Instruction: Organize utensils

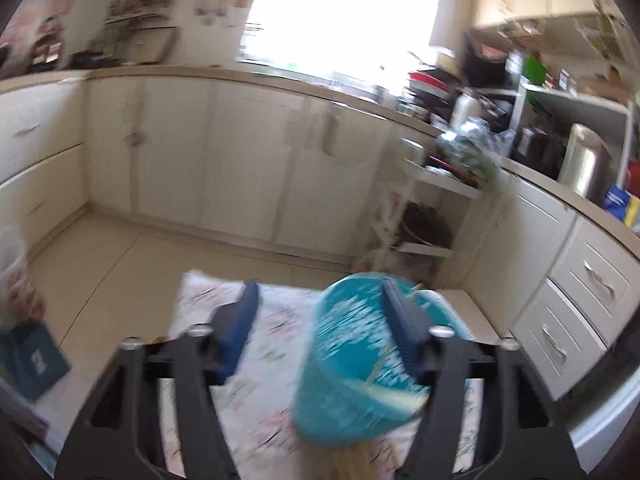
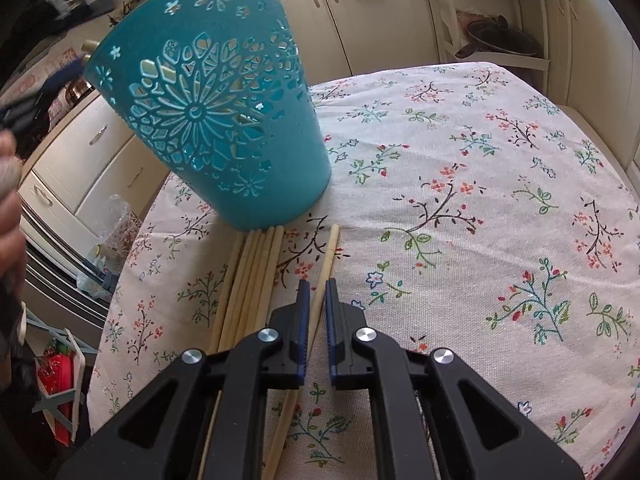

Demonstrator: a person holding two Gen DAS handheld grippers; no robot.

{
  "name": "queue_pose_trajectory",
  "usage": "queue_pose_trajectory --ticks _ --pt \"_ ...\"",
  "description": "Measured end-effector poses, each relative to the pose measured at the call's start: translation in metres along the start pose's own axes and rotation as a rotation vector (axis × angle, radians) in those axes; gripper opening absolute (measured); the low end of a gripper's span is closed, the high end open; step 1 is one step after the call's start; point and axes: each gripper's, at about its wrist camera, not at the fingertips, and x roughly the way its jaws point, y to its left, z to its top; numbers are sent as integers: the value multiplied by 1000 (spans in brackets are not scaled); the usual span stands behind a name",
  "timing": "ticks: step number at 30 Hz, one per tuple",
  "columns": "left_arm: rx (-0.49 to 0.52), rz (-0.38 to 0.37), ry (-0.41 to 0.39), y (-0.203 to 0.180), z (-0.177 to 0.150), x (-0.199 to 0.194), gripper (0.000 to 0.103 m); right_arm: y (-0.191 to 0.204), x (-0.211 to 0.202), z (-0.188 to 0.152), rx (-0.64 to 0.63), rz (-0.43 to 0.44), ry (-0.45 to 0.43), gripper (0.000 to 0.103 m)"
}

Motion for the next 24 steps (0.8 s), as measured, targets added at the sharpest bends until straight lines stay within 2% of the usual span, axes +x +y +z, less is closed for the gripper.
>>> queue_pose_trajectory --ticks 2,5,8,10,13,16,21,24 --pt "-32 34 55 20 -27 -8 72 7 0 -1 -34 -36 -1 6" --pt "-28 93 174 39 -70 -1 74 6 -1 -2 -30 -35 -4 6" --pt "-63 101 261 53 -105 5 74 -6 -10 -3 48 -3 -2 6" --pt "-76 94 300 57 -121 7 76 -18 -29 -2 123 44 -43 6" --pt "-69 91 333 55 -132 11 78 -23 -67 8 169 93 -139 5" --pt "-67 81 315 56 -133 9 82 -17 -108 27 182 143 -244 5" --pt "-84 69 320 57 -130 12 82 17 -162 88 116 214 -430 2" --pt "-94 63 318 57 -129 14 82 41 -171 124 56 226 -486 2"
